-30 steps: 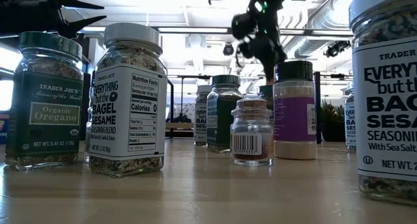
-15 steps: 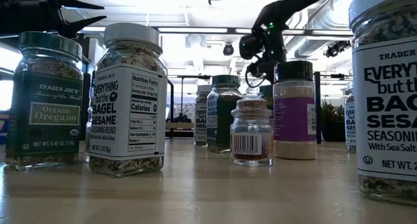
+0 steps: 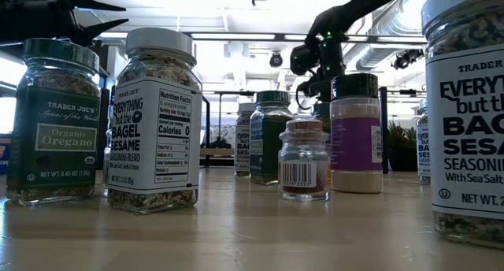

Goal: Shelf spices
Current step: Put the right black spice bottle on the shelf and align with the other black spice bottle

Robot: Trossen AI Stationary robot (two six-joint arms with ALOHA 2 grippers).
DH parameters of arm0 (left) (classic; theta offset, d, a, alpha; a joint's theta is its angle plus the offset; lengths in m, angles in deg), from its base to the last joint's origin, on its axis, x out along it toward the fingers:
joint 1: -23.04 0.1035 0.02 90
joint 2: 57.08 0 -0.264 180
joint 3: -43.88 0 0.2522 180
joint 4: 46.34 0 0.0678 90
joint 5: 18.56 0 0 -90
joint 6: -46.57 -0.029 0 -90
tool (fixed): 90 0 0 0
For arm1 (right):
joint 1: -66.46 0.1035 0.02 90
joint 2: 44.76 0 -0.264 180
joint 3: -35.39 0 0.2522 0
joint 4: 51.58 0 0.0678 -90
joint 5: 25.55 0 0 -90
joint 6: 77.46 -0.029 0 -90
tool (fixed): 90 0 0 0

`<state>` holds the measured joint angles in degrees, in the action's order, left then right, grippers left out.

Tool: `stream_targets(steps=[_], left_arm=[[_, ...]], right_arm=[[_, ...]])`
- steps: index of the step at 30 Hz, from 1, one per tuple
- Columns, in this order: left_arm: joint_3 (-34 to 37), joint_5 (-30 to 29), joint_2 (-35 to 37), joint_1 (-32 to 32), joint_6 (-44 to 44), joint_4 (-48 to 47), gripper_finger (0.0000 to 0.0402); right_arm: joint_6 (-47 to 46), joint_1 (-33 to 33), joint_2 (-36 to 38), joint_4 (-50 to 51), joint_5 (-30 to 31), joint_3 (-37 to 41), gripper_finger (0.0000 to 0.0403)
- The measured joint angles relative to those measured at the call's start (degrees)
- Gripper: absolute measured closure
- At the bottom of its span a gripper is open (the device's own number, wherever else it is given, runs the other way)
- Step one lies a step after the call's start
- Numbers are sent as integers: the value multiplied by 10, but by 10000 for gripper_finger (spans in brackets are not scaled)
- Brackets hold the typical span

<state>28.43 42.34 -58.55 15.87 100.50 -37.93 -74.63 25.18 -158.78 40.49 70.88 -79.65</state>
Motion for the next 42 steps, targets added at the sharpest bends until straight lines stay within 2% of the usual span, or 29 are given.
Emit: stream_targets(steps=[9,22,27,30,33,35,39,42], left_arm=[[0,0,0,0,0,0,337],[0,0,0,0,1,0,337],[0,0,0,0,1,0,337],[0,0,0,0,1,0,337],[0,0,0,0,2,0,337],[0,0,0,0,0,0,337],[0,0,0,0,0,0,337],[0,0,0,0,0,0,337]], right_arm=[[1,0,3,-4,6,0,145],[2,0,62,-63,33,-2,149],[20,8,108,-43,33,-3,149],[27,11,132,-7,1,-3,154],[32,11,141,20,-21,-2,178],[41,10,140,39,-29,-1,205],[52,4,126,44,-81,-1,267],[54,4,110,44,-85,-1,306]])
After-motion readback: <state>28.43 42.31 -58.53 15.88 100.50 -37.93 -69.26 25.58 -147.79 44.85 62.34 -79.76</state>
